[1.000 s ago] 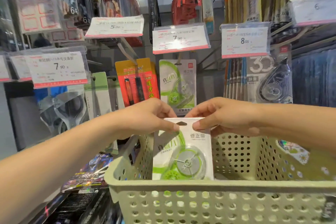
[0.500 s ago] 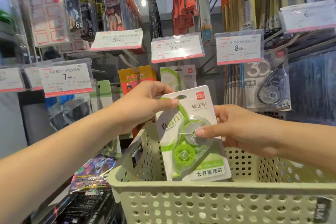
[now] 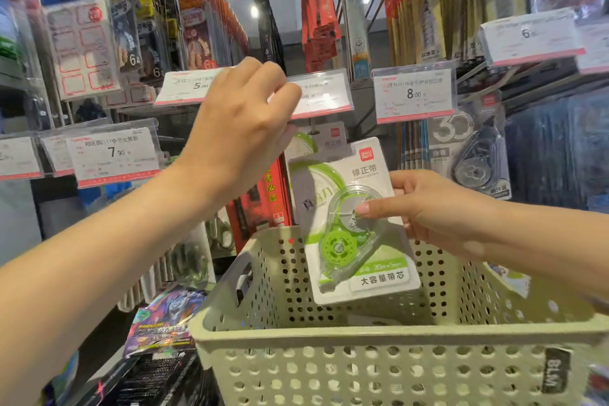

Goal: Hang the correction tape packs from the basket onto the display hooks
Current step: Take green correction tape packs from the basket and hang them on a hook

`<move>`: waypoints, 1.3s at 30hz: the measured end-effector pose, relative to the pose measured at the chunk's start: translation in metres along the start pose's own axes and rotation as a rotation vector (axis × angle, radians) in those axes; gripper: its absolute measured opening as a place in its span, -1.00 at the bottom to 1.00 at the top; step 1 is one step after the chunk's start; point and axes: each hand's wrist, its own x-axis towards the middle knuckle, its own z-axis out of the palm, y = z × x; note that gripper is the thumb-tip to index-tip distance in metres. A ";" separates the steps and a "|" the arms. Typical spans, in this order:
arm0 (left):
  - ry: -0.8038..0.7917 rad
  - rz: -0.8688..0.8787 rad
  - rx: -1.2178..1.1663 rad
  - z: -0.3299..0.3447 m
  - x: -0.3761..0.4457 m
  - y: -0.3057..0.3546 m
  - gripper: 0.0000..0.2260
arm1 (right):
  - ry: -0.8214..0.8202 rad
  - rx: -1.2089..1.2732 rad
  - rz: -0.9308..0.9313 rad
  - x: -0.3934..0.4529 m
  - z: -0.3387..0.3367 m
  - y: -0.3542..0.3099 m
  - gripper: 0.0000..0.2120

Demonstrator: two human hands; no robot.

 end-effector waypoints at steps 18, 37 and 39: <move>0.049 -0.025 -0.077 -0.002 0.007 -0.008 -0.90 | 0.096 0.188 -0.131 0.045 0.017 -0.017 -0.68; 0.055 -0.011 -0.068 0.001 0.004 -0.006 -0.90 | 0.080 0.156 -0.134 0.071 0.005 -0.014 -0.70; 0.054 -0.011 -0.064 0.001 0.003 -0.006 -0.89 | 0.087 0.153 -0.123 0.075 0.003 -0.010 -0.69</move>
